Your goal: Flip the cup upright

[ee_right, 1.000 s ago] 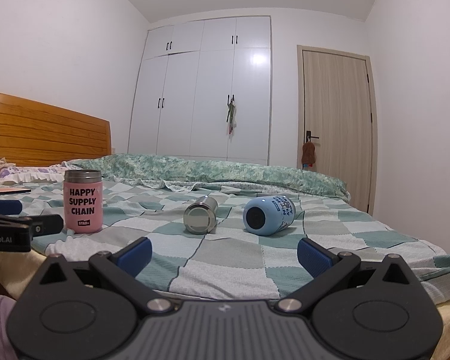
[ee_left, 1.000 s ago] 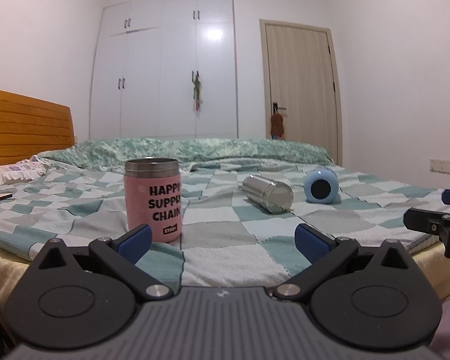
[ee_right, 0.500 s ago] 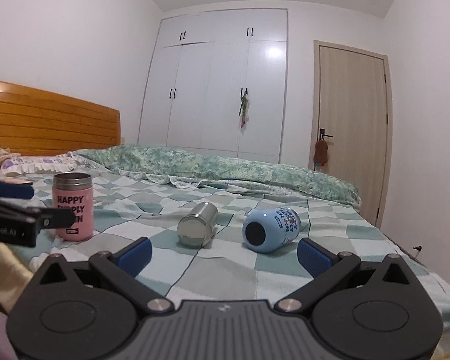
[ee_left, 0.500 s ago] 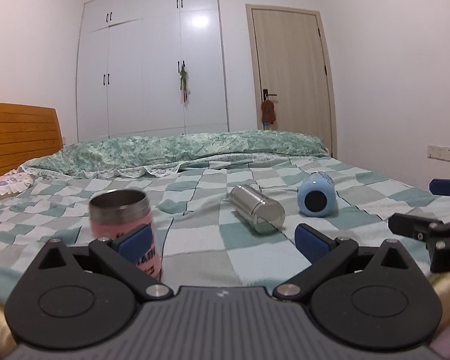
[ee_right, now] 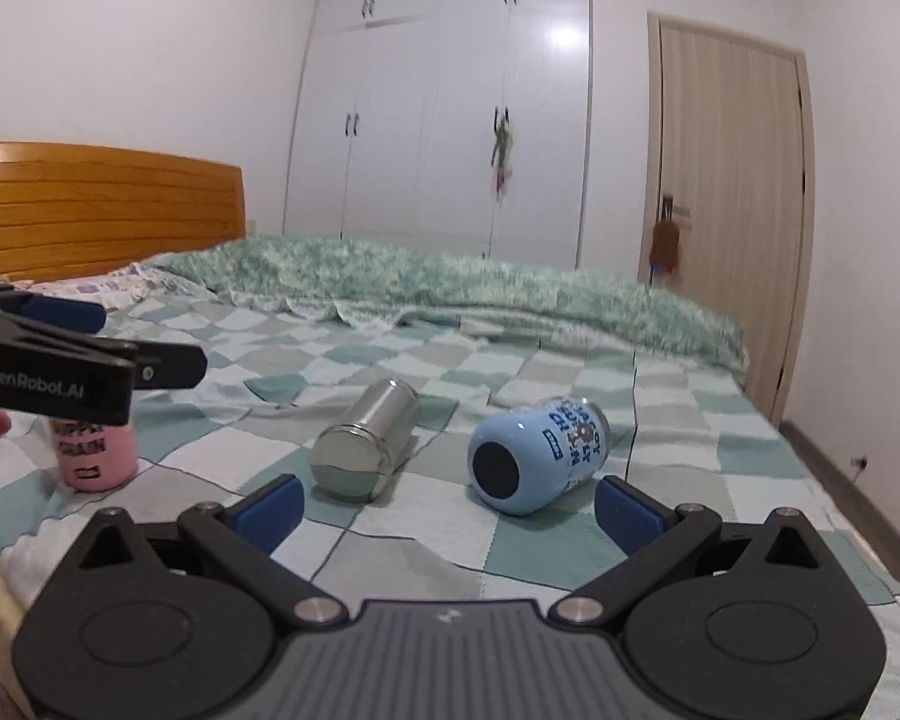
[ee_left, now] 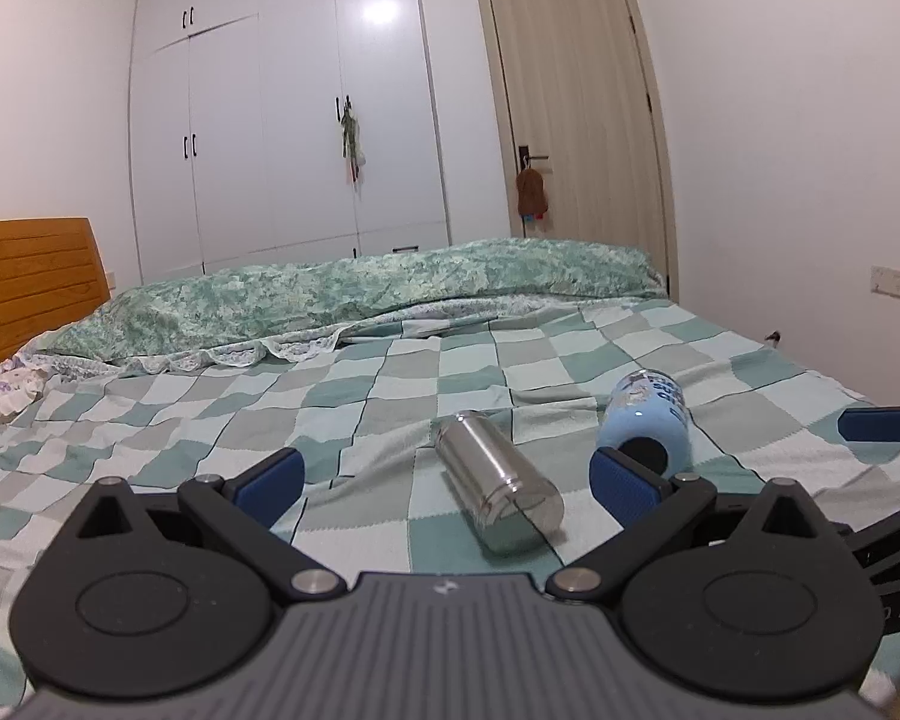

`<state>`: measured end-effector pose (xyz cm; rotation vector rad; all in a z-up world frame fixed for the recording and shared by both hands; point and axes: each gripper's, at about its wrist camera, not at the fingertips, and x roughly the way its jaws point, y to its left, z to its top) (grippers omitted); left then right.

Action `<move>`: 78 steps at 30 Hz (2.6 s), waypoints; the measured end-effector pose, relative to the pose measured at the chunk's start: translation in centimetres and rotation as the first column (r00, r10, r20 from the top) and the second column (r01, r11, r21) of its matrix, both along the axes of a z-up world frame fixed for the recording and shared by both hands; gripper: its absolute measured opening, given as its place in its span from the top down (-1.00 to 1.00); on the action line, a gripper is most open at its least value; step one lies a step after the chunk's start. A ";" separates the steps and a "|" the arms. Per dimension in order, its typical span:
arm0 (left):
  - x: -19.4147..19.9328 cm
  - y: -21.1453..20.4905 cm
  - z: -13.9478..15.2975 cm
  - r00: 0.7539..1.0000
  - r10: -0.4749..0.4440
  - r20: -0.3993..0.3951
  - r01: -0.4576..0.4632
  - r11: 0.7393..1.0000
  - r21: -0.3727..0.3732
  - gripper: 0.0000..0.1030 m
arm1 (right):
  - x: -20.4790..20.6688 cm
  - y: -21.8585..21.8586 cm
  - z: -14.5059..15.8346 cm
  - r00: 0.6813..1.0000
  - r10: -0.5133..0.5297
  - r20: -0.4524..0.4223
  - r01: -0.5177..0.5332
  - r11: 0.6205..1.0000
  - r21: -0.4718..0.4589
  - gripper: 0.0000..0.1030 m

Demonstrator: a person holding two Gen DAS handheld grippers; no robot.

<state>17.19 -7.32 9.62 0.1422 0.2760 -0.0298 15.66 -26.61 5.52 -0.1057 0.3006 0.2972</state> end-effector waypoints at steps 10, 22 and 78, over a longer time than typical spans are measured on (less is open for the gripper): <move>8.0 -1.7 -0.2 0.986 0.060 -0.156 -0.059 0.998 0.012 -1.00 | 7.7 -1.6 0.8 0.997 -0.042 -0.069 0.040 0.999 -0.027 -1.00; 17.8 -3.0 -2.2 0.936 0.131 -0.326 -0.127 0.991 0.032 -1.00 | 16.1 -3.2 1.6 0.992 -0.028 -0.125 0.032 0.999 0.031 -1.00; 6.8 -5.1 -1.3 0.882 -0.003 -0.470 0.099 0.979 0.179 -0.22 | 7.4 -2.3 3.8 0.948 -0.004 -0.318 -0.071 0.972 -0.222 -1.00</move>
